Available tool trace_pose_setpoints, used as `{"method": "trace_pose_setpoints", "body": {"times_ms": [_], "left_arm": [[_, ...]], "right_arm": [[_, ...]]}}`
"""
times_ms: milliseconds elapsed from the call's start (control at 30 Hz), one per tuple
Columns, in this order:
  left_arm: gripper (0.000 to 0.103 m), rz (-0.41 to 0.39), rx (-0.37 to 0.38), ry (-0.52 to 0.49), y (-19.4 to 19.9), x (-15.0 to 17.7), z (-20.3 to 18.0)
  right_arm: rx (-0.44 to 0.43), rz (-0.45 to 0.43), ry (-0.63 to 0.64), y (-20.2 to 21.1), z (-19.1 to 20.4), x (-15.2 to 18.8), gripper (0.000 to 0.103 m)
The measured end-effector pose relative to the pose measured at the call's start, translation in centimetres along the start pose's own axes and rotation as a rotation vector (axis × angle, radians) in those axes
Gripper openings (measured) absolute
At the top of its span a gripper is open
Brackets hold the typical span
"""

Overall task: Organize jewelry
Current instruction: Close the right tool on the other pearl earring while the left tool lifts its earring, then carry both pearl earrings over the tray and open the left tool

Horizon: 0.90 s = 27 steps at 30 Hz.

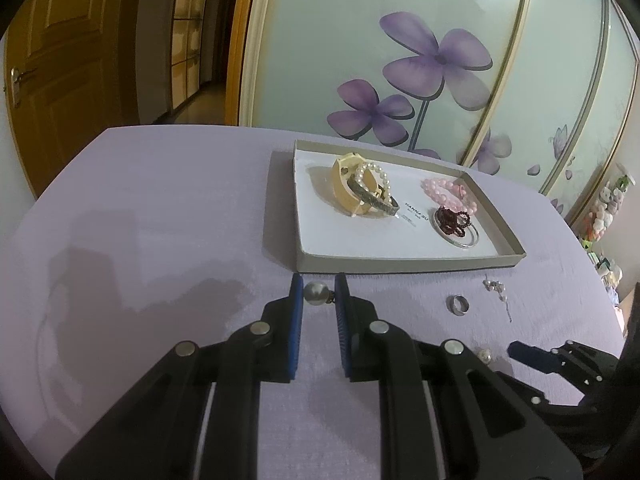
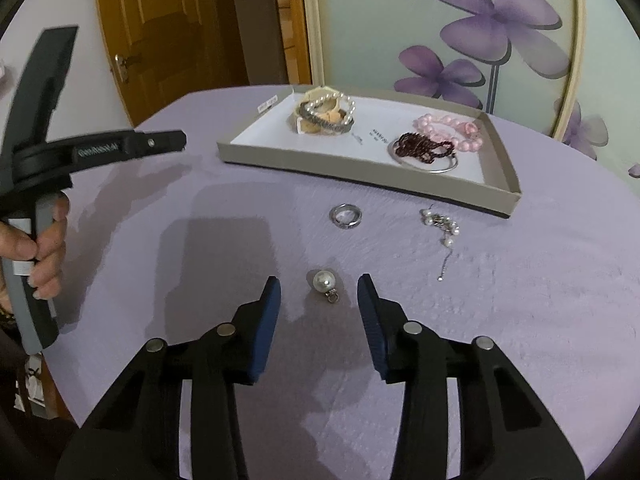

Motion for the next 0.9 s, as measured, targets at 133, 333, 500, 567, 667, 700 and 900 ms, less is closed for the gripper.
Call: {"method": "trace_pose_setpoints", "body": {"times_ms": [133,333,500,567,667,700,900], "left_arm": [[0.016,-0.004,-0.002,0.0,0.1,-0.1,0.1],[0.016,-0.004,-0.003,0.003,0.0,-0.3,0.3],[0.016,-0.005,-0.002,0.003,0.1,-0.3,0.3],[0.016,-0.006,0.0,0.002,0.1,-0.5,0.2],[0.016,-0.009,0.002,0.002,0.1,-0.8,0.1],[0.016,-0.011,0.002,0.002,0.1,-0.9,0.0],[0.016,-0.029,0.025,-0.015,-0.2,-2.4,-1.6]], "right_arm": [[0.012,0.03,0.006,-0.9,0.2,-0.1,0.032],[0.033,0.049,0.016,-1.8,0.2,-0.2,0.019],[0.03,0.049,0.0,-1.6,-0.3,-0.2,0.014],[0.031,0.04,-0.012,-1.3,-0.6,-0.3,0.014],[0.039,-0.006,-0.031,0.0,-1.2,-1.1,0.014],[0.044,-0.028,-0.038,0.6,-1.4,-1.5,0.014],[0.074,-0.127,-0.052,3.7,-2.5,-3.2,0.014]]}}
Point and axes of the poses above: each gripper's, at about its wrist camera, not at the fingertips, and y roughly against the way its jaws point, z to its left, x to its underside, the point moved 3 cm from there along -y, roughly the way its jaws point, and after that the axes turned 6 degrees about -x, right-handed, at the moved point
